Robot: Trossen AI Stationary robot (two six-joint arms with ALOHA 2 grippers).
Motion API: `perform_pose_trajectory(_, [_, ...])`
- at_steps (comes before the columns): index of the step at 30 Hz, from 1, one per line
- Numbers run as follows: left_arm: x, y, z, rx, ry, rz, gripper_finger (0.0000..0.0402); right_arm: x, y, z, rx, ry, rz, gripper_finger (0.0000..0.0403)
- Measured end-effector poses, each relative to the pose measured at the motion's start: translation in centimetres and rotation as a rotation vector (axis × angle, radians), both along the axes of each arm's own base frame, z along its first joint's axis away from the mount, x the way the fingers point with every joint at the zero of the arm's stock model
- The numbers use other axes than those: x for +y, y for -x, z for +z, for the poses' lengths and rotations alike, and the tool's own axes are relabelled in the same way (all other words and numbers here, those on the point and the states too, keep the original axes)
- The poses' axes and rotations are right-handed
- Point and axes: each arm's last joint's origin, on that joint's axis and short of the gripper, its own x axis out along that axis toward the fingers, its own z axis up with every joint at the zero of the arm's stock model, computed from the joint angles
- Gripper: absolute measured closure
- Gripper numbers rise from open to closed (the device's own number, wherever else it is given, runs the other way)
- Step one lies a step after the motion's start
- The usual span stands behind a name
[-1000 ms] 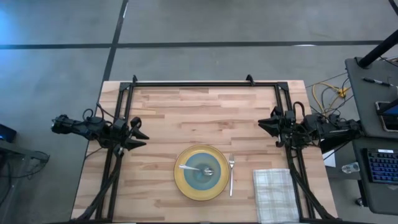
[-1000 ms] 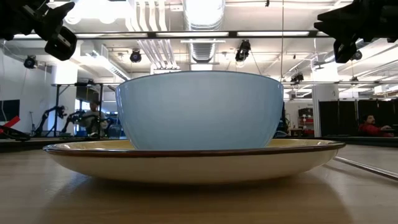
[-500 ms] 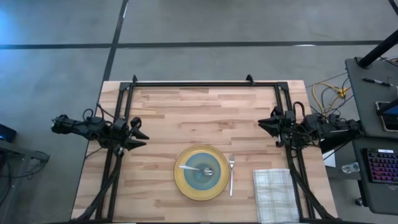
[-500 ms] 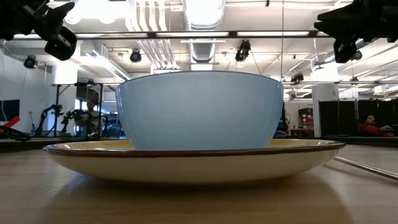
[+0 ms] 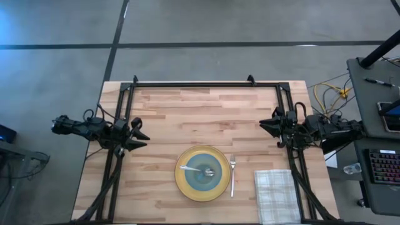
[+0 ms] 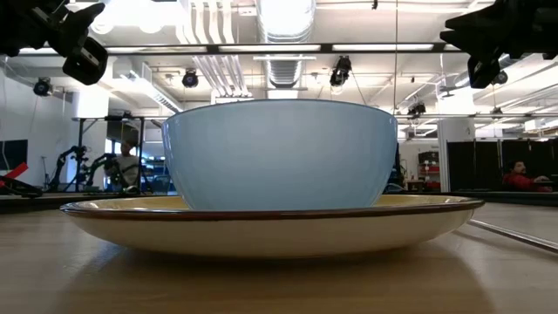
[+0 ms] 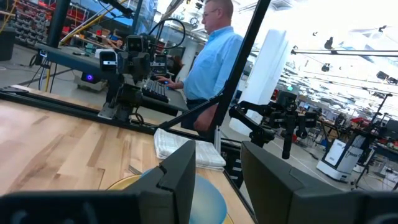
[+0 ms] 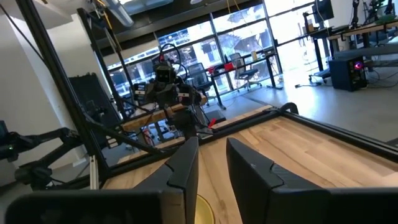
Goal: Set table place
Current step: Return to Home Position
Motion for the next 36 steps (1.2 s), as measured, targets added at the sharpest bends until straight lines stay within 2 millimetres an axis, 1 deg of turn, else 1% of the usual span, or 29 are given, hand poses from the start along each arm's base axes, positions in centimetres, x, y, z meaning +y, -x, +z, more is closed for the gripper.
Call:
perform_pose_trajectory(5, [0.0, 0.0, 0.0, 0.0, 0.0, 0.0, 0.0288, 0.0, 0.0, 0.0, 0.0, 0.0, 0.0, 0.0324])
perform_pose_trajectory(15, [0.0, 0.0, 0.0, 0.0, 0.0, 0.0, 0.0288, 0.0, 0.0, 0.0, 0.0, 0.0, 0.0, 0.0334])
perform_pose_trajectory(28, [0.0, 0.0, 0.0, 0.0, 0.0, 0.0, 0.0288, 0.0, 0.0, 0.0, 0.0, 0.0, 0.0, 0.0325])
perform_pose_trajectory(36, [0.0, 0.0, 0.0, 0.0, 0.0, 0.0, 0.0288, 0.0, 0.0, 0.0, 0.0, 0.0, 0.0, 0.0334])
